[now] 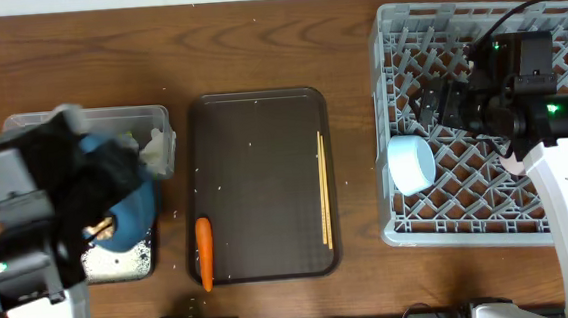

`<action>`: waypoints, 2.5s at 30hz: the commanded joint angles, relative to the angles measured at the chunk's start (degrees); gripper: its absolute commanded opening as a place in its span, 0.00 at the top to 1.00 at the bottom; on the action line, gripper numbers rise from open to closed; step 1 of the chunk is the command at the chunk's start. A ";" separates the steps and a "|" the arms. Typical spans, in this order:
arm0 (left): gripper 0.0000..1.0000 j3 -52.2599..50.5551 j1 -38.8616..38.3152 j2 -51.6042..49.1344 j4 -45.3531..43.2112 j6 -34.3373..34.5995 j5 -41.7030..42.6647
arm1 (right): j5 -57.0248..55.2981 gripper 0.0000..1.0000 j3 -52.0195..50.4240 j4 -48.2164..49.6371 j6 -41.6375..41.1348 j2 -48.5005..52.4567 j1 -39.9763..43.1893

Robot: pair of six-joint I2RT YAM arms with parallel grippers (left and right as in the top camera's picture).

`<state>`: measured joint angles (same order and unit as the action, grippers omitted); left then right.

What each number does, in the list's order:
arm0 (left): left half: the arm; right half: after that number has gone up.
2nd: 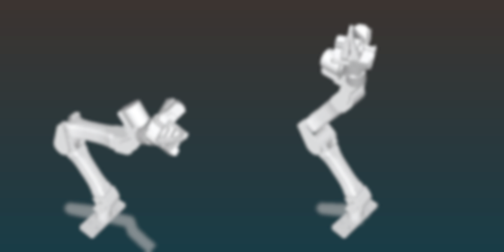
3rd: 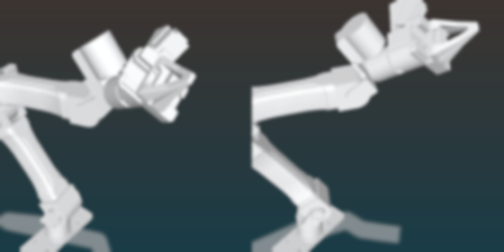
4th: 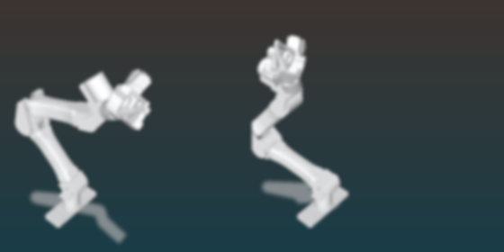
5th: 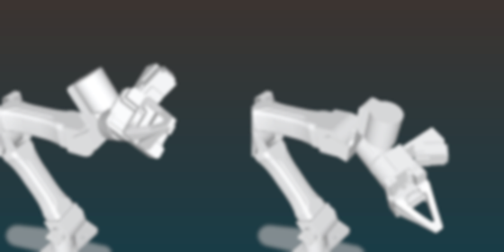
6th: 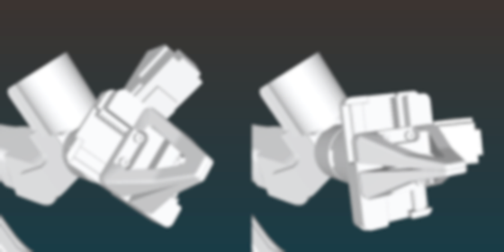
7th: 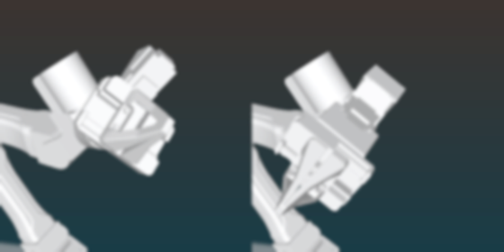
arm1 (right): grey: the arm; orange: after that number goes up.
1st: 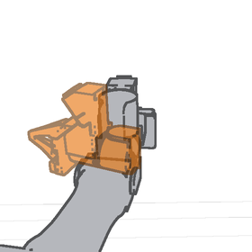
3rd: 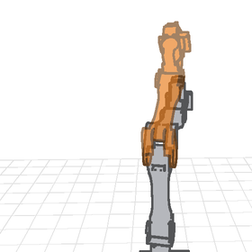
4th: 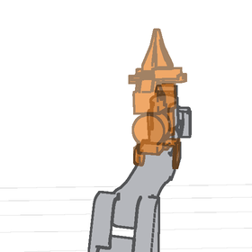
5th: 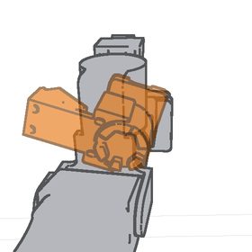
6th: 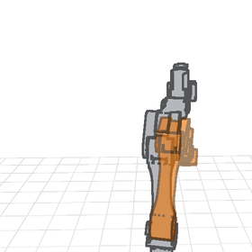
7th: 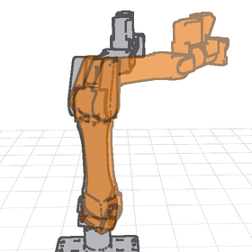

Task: Sort waste into correct bins and load items into the dishwasher rack
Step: 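Tip the blue plate to drop the food onto the black tray, then carry the blue plate with the left gripper to the rack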

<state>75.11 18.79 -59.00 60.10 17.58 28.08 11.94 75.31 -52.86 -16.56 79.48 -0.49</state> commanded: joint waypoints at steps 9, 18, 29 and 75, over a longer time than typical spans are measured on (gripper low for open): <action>0.94 -19.06 35.52 -1.09 -4.74 -22.86 42.29 | 0.09 0.01 0.55 -0.24 -1.68 0.02 0.85; 0.94 -24.79 48.87 -1.11 -4.72 -37.07 61.99 | 0.09 0.01 0.55 -0.26 -1.90 0.02 0.85; 0.94 -24.79 48.24 -1.11 -4.70 -39.60 61.96 | 0.09 0.01 0.55 -0.02 -1.90 0.02 0.85; 0.94 8.70 -54.66 -58.58 -125.79 45.72 8.52 | 2.80 0.01 1.99 -5.27 -6.08 -9.81 26.77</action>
<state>79.81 -34.68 -116.53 -64.55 62.78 39.94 15.59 76.18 -57.98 -21.87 69.76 25.34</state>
